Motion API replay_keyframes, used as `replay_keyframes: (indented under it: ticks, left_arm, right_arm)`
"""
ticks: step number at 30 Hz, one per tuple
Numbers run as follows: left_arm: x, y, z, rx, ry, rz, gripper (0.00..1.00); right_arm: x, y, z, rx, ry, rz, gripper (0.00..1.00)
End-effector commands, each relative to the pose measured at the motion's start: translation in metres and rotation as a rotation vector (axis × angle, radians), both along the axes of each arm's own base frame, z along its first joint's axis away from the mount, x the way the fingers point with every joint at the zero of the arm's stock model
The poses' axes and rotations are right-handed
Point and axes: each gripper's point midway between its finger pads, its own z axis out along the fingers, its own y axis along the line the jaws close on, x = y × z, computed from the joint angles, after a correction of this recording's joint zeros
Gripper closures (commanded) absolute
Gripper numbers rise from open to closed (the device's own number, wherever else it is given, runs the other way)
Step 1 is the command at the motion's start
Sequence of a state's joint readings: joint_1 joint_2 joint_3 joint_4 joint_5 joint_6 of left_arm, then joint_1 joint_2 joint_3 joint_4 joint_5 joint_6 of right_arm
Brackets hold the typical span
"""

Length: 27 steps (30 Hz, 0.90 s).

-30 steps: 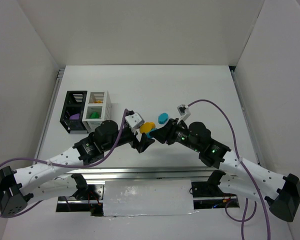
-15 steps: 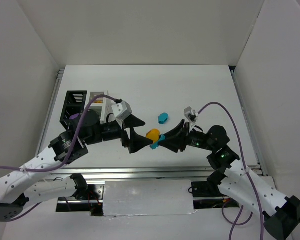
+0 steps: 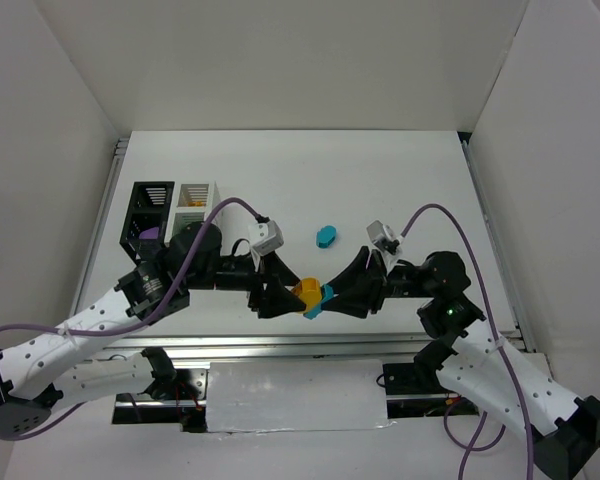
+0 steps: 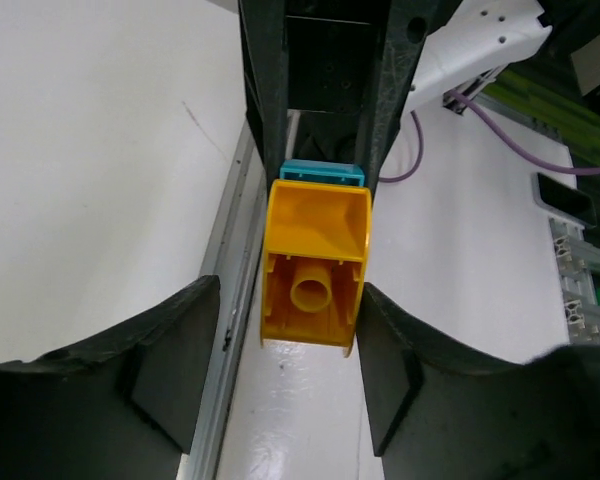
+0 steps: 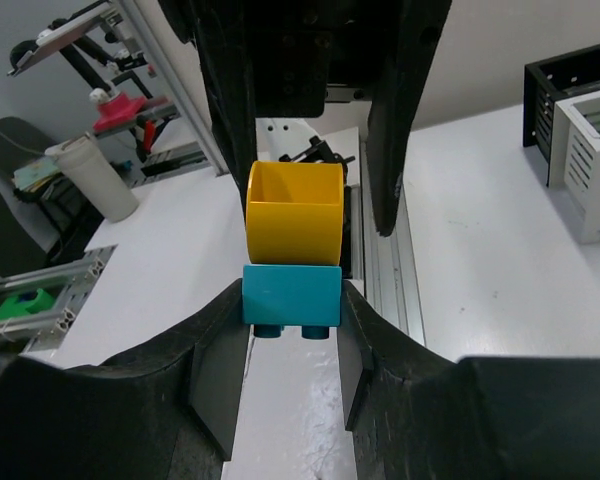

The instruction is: Sort the legos into containers by color

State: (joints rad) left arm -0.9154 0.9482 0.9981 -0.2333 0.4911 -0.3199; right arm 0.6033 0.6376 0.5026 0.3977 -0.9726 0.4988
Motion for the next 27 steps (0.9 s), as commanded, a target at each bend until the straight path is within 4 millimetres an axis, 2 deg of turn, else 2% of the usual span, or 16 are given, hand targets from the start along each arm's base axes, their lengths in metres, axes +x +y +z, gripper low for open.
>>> replay_keyframes:
  ticks: [1, 2, 6, 7, 9, 11, 13, 15, 16, 18, 19, 21, 22, 24, 25, 27]
  left_arm:
    - [-0.012, -0.008, 0.016, -0.059, -0.018, -0.094, 0.34]
    - [-0.012, -0.009, 0.017, -0.063, -0.019, -0.092, 0.46]
    - [-0.009, -0.014, 0.026, -0.105, -0.033, -0.093, 0.82]
    - [-0.007, -0.016, 0.028, -0.106, -0.034, -0.090, 1.00]
    - [0.009, -0.017, 0.027, -0.084, -0.036, -0.009, 1.00]
    - [0.027, -0.015, 0.034, -0.079, -0.048, 0.069, 1.00]
    - [0.042, -0.003, 0.043, -0.077, -0.051, 0.141, 1.00]
    - [0.071, 0.019, 0.052, -0.093, -0.053, 0.249, 1.00]
    - [0.089, 0.039, 0.062, -0.110, -0.068, 0.330, 1.00]
    - [0.105, 0.056, 0.068, -0.125, -0.054, 0.400, 1.00]
    - [0.122, 0.074, 0.071, -0.113, -0.044, 0.478, 1.00]
    - [0.151, 0.092, 0.074, -0.067, -0.023, 0.611, 1.00]
    - [0.178, 0.116, 0.068, -0.017, -0.016, 0.784, 1.00]
    - [0.207, 0.145, 0.054, 0.086, 0.029, 0.993, 1.00]
    - [0.225, 0.180, 0.047, 0.141, 0.021, 1.191, 1.00]
    - [0.250, 0.218, 0.034, 0.175, 0.067, 1.403, 1.00]
  right_arm:
    - [0.003, -0.001, 0.026, 0.044, -0.091, -0.024, 1.00]
    - [0.004, 0.000, 0.024, 0.035, -0.086, -0.016, 1.00]
    - [0.005, 0.005, 0.023, 0.016, -0.102, 0.022, 1.00]
    - [0.009, 0.007, 0.019, 0.010, -0.113, 0.016, 1.00]
    - [0.015, 0.009, 0.016, 0.000, -0.146, 0.006, 1.00]
    - [0.026, 0.013, 0.000, -0.068, -0.110, 0.000, 1.00]
    - [0.043, 0.012, -0.007, -0.114, -0.134, -0.029, 1.00]
    - [0.052, 0.007, -0.018, -0.139, -0.105, -0.058, 1.00]
    - [0.062, -0.001, -0.018, -0.131, -0.101, -0.107, 1.00]
    - [0.070, -0.008, -0.021, -0.104, -0.092, -0.159, 1.00]
    - [0.079, -0.013, -0.022, -0.101, -0.085, -0.202, 1.00]
    - [0.093, -0.017, -0.026, -0.111, -0.062, -0.276, 1.00]
    - [0.099, -0.018, -0.028, -0.122, -0.048, -0.306, 1.00]
    - [0.110, -0.018, -0.033, -0.140, -0.008, -0.348, 1.00]
    - [0.112, -0.017, -0.032, -0.137, 0.006, -0.358, 1.00]
    - [0.112, -0.017, -0.032, -0.129, 0.010, -0.359, 1.00]
